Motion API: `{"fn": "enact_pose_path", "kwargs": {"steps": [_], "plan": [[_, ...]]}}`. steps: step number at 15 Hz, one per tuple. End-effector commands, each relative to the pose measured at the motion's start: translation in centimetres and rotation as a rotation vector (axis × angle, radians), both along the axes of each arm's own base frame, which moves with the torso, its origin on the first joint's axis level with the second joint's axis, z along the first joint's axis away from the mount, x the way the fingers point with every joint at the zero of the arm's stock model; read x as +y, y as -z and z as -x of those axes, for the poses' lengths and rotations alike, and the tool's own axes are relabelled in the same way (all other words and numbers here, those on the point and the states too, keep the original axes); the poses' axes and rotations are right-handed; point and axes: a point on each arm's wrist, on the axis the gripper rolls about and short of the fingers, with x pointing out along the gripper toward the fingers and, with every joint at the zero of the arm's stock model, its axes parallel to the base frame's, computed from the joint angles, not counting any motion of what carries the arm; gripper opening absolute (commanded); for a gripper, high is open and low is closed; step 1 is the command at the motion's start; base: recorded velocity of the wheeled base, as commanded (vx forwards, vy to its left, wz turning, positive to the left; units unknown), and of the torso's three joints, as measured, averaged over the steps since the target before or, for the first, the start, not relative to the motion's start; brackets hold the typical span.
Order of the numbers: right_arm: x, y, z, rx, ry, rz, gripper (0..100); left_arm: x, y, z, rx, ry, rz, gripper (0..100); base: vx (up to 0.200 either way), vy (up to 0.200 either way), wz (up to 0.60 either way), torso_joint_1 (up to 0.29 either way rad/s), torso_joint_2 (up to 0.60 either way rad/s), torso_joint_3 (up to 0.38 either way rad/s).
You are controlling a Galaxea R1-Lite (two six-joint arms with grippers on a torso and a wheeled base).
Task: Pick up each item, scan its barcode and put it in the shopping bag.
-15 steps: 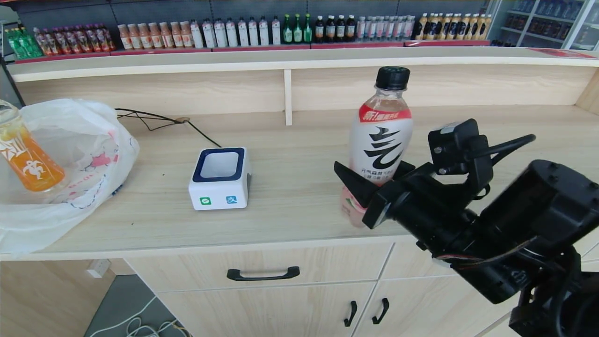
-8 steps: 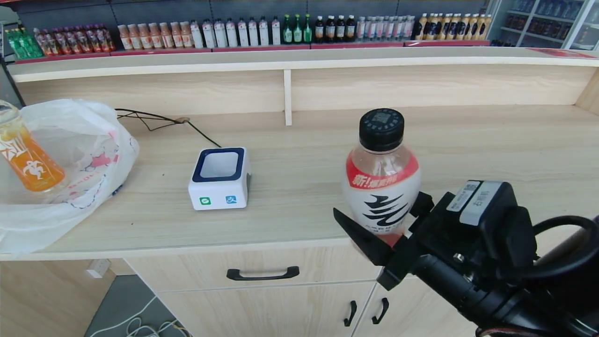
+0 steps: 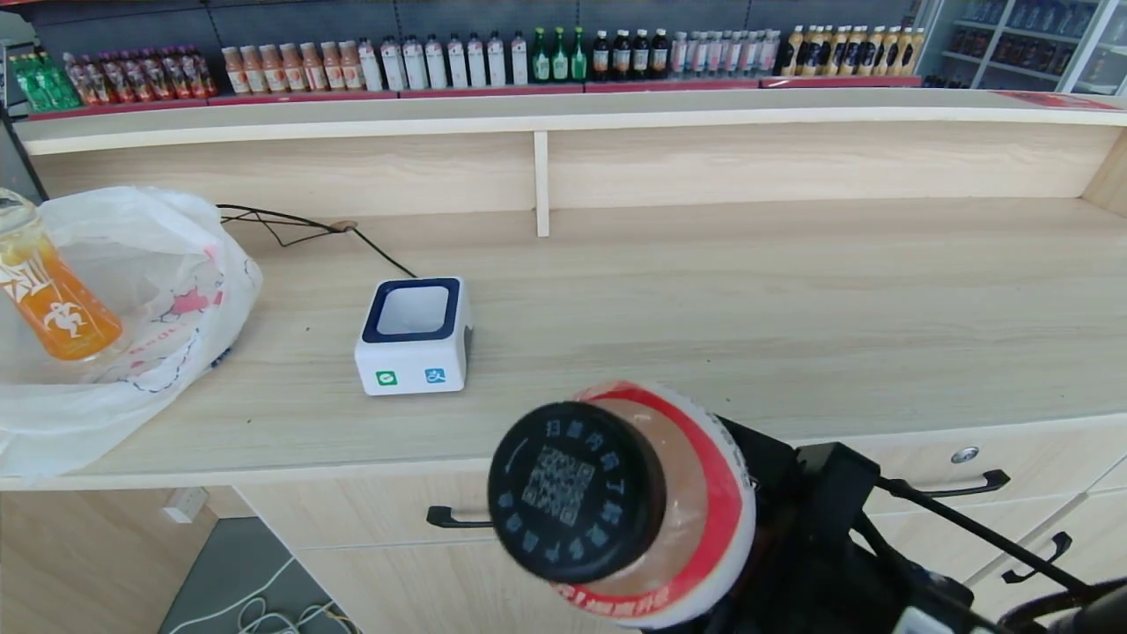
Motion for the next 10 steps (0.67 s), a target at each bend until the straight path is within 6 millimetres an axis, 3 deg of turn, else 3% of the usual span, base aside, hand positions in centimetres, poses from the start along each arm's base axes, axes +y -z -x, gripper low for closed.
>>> {"fn": "enact_pose_path", "kwargs": {"steps": [1,10], "plan": [[0.4,0.2,0.7,-0.025,-0.02,0.024,0,0.0,0.0,0.0,0.0,0.0,0.0,100,0.0,0.0,0.0,0.0,0.0,0.0],[-1.0,2.8,1.3,-0.039,-0.113,0.146,0,0.0,0.0,0.0,0.0,-0.001,0.002,100,0.0,0.0,0.0,0.0,0.0,0.0]]}}
